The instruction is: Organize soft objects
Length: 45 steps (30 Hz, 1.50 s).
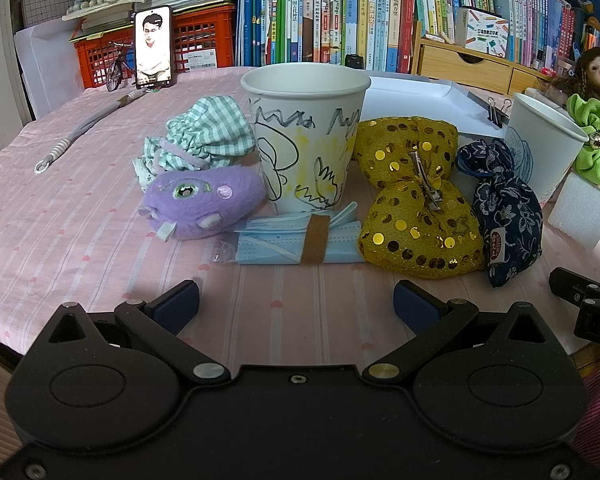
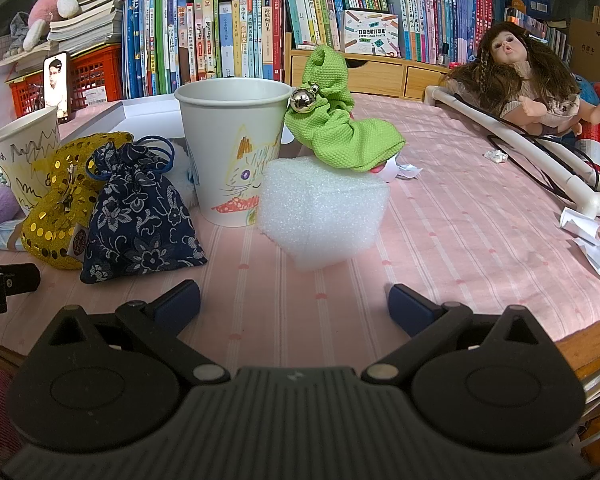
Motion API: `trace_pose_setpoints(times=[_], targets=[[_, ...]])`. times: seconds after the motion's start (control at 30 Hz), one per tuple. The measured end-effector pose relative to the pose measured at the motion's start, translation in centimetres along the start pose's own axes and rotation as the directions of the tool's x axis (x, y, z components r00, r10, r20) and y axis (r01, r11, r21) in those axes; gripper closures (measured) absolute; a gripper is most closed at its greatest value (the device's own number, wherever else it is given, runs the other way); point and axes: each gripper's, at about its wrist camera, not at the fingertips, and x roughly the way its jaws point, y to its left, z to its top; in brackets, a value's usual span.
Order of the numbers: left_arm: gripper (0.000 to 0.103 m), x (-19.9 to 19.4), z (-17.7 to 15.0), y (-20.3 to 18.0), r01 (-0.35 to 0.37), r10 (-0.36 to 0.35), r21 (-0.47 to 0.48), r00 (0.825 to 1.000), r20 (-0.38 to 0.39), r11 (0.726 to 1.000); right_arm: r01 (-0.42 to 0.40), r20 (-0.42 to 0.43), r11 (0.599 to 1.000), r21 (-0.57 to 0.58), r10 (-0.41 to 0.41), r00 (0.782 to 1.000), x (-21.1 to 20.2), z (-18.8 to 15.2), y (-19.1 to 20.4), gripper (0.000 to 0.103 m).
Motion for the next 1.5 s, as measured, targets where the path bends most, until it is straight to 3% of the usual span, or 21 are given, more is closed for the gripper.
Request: trace_pose_setpoints(times=[0.7,0.8,1.13,1.33,1.5], targets=[[0.0,-0.3,-1.0,0.6,0.025,-0.027,0.034,0.998,0.064,0.999,-0.008,0.045,1.0,0.001,0.008,0.999,-0.5,-0.6,-0.2,0.0],[0.002,-0.6,-0.8,0.7,0.022,-0.025,0.038,0.998,0.066,0.999,-0.052,0.059,0.999,-0.001,0.052,0.997,-0.9,-0.8,-0.2,0.0],[0.022,-3.6,0.0,0.3,0.076,-0.086,0.067,0.981,0.171,0.995,-0.223,0.157,0.968,-0.115,0.239,0.958,-2.9,-0.2,2.0,0.008],[0.04,-3.6,0.7,0.0,0.157,-0.164,0.051,0.975,0.15,0.986,-0.279,0.148,0.953,-0.114,0.295,0.944,-2.0,1.0,2.6,0.022],[0.049,-2.7,1.1,-0.3,0.203,-0.205,0.029,0.969,0.134,0.979,-0.348,0.138,0.936,-0.06,0.353,0.925,-0.9,1.8,1.9,0.023]])
